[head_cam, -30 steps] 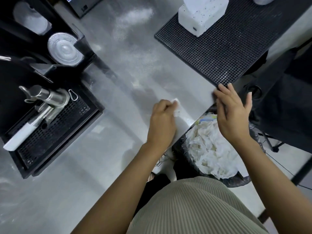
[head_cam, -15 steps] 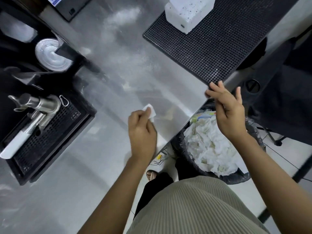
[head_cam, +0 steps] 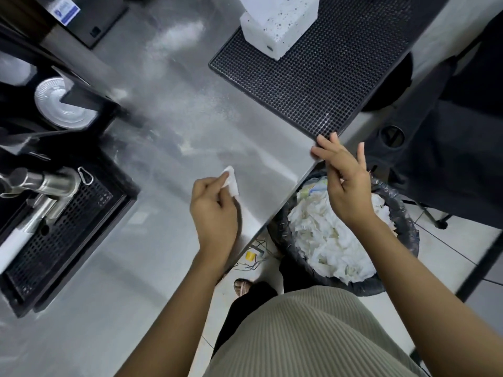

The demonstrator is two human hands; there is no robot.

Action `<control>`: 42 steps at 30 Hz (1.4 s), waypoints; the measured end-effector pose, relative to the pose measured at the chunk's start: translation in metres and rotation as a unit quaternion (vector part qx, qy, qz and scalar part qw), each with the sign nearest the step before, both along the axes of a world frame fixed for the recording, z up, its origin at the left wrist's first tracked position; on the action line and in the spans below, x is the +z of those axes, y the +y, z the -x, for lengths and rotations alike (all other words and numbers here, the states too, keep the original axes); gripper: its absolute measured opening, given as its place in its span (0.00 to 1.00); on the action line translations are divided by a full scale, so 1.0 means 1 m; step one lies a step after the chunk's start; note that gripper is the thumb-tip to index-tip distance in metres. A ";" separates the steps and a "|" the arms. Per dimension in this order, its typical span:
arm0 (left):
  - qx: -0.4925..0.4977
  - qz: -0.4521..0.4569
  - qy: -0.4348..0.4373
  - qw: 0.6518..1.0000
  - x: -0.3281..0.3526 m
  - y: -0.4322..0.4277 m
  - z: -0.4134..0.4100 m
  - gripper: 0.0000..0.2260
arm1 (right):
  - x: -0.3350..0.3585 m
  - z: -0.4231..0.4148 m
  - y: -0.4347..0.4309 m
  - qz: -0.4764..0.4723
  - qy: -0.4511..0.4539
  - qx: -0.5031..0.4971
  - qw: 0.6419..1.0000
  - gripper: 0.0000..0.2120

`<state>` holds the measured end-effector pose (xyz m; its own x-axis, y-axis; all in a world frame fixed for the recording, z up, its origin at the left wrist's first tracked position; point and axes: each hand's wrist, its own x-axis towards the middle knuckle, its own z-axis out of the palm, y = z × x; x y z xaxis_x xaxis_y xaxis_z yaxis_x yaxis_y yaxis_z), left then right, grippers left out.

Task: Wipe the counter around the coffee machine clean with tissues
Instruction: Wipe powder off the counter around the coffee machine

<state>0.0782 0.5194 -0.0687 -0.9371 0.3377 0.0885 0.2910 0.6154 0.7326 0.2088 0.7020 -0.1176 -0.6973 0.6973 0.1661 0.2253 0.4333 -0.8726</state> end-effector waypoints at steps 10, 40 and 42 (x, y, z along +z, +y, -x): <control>-0.173 -0.016 0.009 0.985 -0.001 0.039 -0.055 0.14 | -0.002 0.007 -0.008 -0.013 0.007 -0.038 0.999 0.19; -0.015 -0.037 0.004 0.999 0.014 0.021 0.037 0.13 | 0.039 0.078 0.033 -0.092 0.011 -0.084 0.992 0.11; 0.104 0.016 0.049 0.993 0.013 -0.001 0.080 0.12 | 0.038 0.097 0.048 -0.100 0.008 -0.013 0.995 0.12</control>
